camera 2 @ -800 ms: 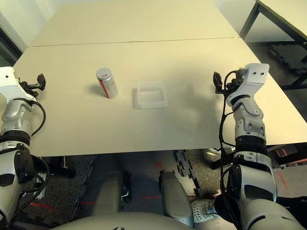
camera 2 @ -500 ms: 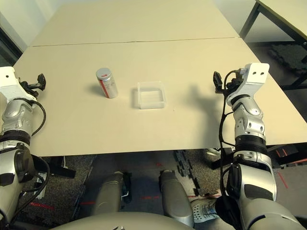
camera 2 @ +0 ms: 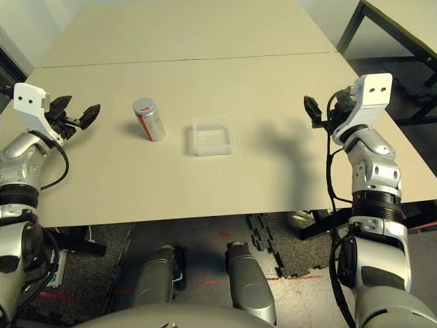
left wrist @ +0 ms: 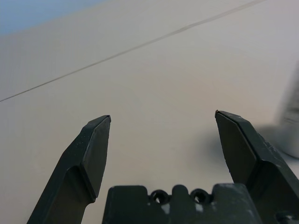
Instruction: Pour the medicine from the bottle into the box.
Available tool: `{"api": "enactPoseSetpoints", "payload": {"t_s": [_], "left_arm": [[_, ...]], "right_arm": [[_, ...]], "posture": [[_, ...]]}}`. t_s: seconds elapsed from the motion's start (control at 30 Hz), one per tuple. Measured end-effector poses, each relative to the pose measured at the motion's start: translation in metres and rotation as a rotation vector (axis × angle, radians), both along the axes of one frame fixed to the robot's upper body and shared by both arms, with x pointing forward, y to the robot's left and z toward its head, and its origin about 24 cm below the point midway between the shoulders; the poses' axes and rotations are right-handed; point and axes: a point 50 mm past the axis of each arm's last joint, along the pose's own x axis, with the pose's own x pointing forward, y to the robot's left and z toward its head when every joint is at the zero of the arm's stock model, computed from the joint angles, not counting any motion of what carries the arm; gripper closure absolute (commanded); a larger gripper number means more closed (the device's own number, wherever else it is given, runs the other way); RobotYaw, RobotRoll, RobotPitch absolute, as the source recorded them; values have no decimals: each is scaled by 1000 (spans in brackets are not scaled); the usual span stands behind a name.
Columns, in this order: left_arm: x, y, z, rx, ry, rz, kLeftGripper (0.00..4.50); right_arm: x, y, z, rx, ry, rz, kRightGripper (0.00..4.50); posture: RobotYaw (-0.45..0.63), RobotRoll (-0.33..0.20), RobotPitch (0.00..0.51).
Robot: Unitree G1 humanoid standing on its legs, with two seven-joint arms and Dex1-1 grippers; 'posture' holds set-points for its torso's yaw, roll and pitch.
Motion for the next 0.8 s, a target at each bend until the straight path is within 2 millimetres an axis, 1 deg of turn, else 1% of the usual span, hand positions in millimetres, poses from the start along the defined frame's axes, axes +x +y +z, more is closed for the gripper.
{"api": "enactPoseSetpoints", "payload": {"t_s": [0.07, 0.13, 0.3, 0.4, 0.5, 0.57, 0.63, 0.8], "left_arm": [[-7, -6, 8, 4, 23, -74, 15], [-13, -14, 11, 1, 58, -141, 15], [-27, -38, -2, -1, 215, -302, 15], [-29, -48, -6, 3, 257, -347, 15], [-26, -56, -10, -17, 249, -363, 15], [-20, -68, -18, -52, 245, -380, 15], [-14, -74, -24, -61, 249, -385, 15], [0, -80, -30, -79, 214, -357, 15]], "right_arm": [[-4, 11, 2, -25, 37, 82, 0], [-8, 23, 6, -43, 60, 149, 0], [-16, 43, 13, -43, 100, 251, 0], [-18, 49, 16, -48, 104, 271, 0], [-19, 50, 16, -46, 116, 267, 0], [-20, 53, 18, -48, 118, 277, 0], [-21, 56, 21, -47, 113, 292, 0], [-27, 69, 27, -42, 112, 360, 0]], "posture": [[-61, 0, 125], [-68, 0, 123], [-85, 0, 117], [-101, 0, 113], [-121, 0, 109], [-128, 0, 108], [-144, 0, 106], [-173, 0, 105]]}}
